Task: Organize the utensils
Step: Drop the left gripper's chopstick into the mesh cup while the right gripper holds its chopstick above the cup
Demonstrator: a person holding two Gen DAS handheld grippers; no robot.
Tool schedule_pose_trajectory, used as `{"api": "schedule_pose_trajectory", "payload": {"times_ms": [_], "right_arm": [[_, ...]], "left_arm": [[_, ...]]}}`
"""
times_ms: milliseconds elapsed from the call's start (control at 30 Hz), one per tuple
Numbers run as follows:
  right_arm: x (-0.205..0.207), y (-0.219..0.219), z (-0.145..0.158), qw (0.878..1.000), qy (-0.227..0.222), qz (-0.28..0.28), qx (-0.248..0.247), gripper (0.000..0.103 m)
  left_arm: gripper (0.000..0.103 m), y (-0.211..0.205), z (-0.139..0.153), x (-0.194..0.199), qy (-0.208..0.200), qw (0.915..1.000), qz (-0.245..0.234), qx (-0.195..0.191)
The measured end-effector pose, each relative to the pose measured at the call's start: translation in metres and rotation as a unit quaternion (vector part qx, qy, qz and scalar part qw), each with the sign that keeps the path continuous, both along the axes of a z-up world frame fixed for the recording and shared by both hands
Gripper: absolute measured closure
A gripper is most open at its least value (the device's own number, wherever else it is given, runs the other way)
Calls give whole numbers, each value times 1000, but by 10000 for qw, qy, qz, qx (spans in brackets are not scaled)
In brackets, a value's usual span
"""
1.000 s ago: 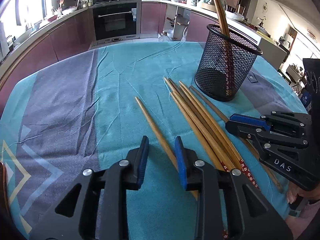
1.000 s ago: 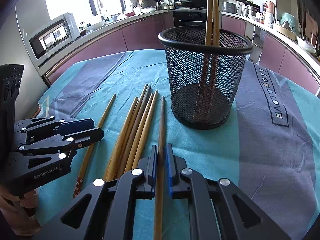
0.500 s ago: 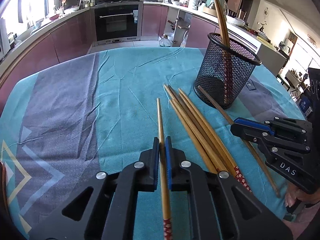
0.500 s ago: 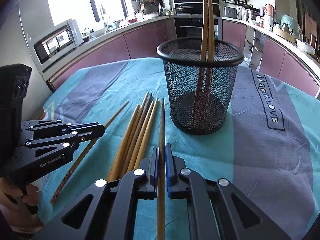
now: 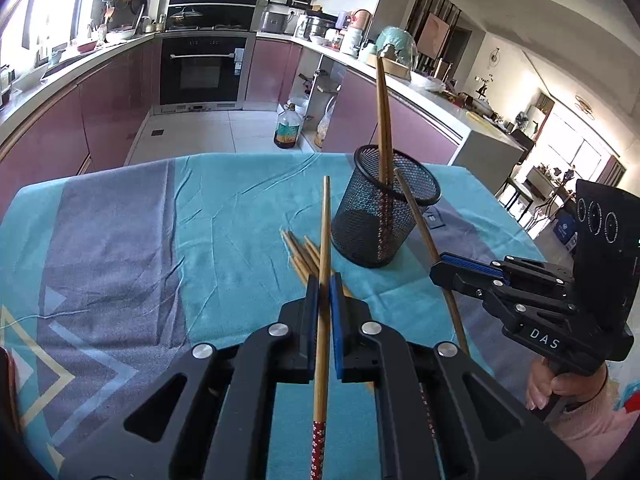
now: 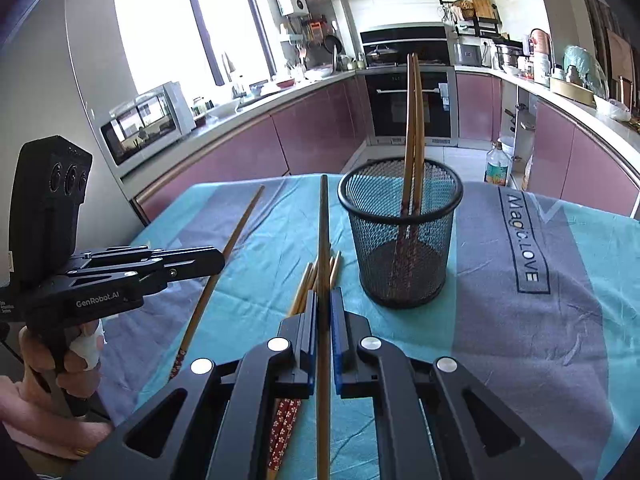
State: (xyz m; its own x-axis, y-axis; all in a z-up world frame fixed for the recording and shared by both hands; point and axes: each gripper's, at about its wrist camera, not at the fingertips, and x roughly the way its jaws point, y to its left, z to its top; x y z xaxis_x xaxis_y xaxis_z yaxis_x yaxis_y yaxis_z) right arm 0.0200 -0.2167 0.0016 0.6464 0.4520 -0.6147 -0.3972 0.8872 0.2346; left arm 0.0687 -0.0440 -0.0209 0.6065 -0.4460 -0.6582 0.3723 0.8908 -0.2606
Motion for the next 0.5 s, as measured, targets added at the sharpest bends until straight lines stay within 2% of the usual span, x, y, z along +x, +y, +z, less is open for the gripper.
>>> {"api": "schedule_pose_trajectory", "payload": {"times_ms": [500], "right_arm": [[-7,-21,39,9979,-561,-181,278,98]], "left_arm": [[97,13,68,-20,-618,9960,-153,-624]]}}
